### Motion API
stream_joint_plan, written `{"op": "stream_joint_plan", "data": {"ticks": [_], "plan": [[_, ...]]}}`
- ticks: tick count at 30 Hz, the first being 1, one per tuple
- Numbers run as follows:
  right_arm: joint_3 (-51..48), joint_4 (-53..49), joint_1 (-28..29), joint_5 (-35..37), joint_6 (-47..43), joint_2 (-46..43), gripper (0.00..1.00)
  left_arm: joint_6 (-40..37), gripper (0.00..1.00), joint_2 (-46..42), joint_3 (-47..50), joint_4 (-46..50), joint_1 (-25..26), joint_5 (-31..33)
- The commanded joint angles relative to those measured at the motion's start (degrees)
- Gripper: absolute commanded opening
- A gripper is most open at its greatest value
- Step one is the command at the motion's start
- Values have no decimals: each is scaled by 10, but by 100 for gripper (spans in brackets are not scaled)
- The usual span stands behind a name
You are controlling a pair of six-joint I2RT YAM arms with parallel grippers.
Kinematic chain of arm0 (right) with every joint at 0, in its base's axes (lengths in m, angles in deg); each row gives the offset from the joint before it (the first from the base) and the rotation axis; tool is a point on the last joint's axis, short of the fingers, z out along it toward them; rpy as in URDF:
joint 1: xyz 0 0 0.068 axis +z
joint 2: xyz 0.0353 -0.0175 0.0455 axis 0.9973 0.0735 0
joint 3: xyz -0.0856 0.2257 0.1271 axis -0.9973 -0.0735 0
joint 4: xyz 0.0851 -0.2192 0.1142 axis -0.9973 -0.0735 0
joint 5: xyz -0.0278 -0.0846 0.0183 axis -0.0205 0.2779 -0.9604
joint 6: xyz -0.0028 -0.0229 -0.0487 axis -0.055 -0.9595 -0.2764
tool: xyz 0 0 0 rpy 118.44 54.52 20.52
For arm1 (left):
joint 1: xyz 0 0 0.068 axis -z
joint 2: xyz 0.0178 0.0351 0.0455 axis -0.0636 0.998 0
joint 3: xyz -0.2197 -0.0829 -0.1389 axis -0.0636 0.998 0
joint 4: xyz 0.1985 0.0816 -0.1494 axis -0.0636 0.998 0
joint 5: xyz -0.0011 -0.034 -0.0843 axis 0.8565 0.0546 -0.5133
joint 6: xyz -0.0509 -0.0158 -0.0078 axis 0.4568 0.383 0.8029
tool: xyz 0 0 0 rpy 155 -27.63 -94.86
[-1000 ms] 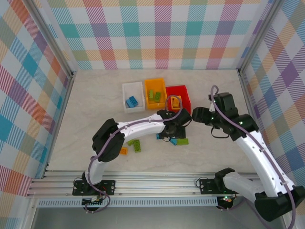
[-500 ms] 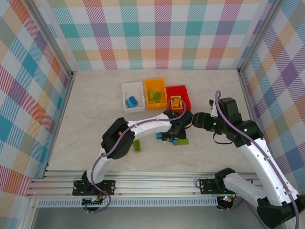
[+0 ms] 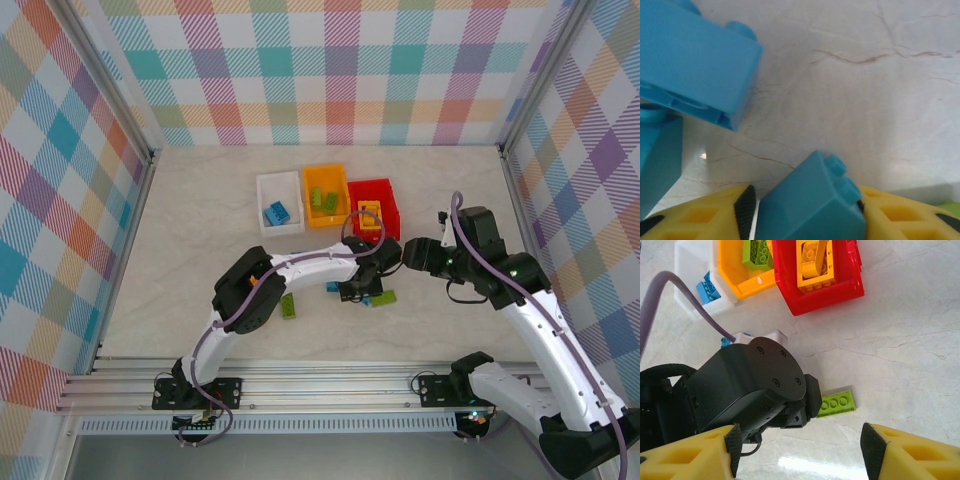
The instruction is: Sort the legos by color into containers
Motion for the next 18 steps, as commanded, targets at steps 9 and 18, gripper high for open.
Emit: {"op": "stream_joint_plan", "data": {"ticks": [9, 18], "plan": [[-7, 4, 4, -24, 6, -11, 65, 10, 32, -65, 35, -7, -3, 44], [-16, 130, 23, -185, -29, -26, 65, -62, 31, -184, 32, 52, -82, 97]]}}
